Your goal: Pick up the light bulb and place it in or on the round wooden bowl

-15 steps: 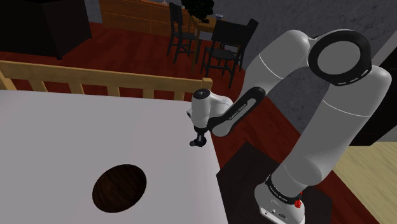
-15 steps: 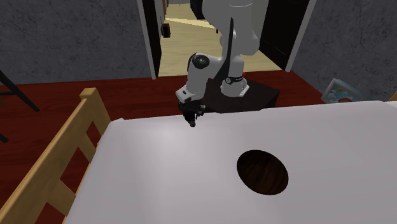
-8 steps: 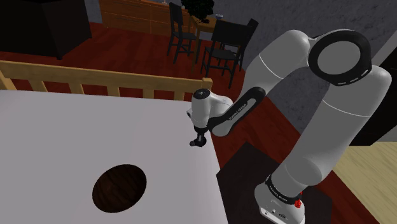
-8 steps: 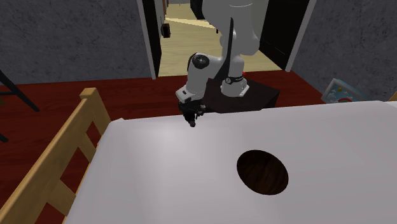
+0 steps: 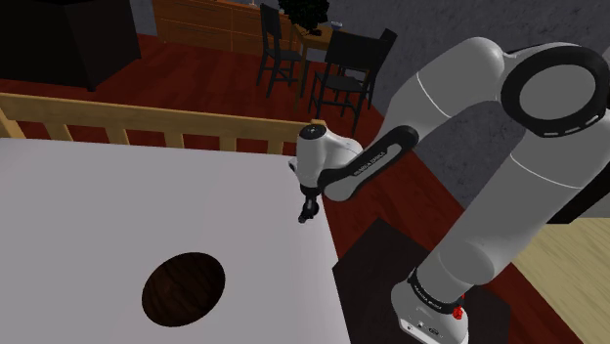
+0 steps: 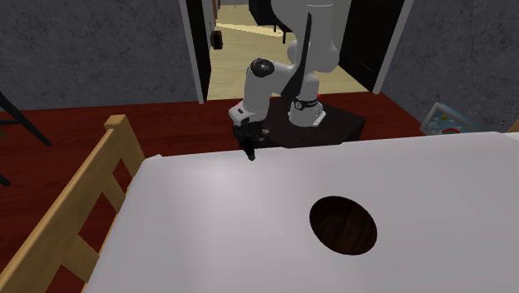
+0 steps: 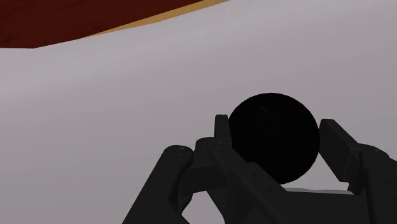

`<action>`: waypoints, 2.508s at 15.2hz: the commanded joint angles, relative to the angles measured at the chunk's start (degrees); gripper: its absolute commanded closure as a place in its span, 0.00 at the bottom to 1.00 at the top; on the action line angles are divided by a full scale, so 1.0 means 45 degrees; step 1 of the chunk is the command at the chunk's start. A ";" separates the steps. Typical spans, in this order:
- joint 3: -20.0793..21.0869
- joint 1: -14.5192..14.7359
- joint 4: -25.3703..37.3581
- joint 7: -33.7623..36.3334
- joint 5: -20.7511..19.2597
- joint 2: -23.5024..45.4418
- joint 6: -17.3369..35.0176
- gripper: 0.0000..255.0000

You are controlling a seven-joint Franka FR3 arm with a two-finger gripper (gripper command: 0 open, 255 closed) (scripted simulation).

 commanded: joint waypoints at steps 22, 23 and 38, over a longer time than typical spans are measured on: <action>0.1452 0.1391 0.1922 0.0275 0.2370 -0.1506 -0.3609 1.00; 0.1638 0.1534 0.2191 0.0595 0.2367 -0.1299 -0.3753 1.00; 0.3421 0.4175 0.7930 0.5198 0.1142 0.3196 -0.6519 1.00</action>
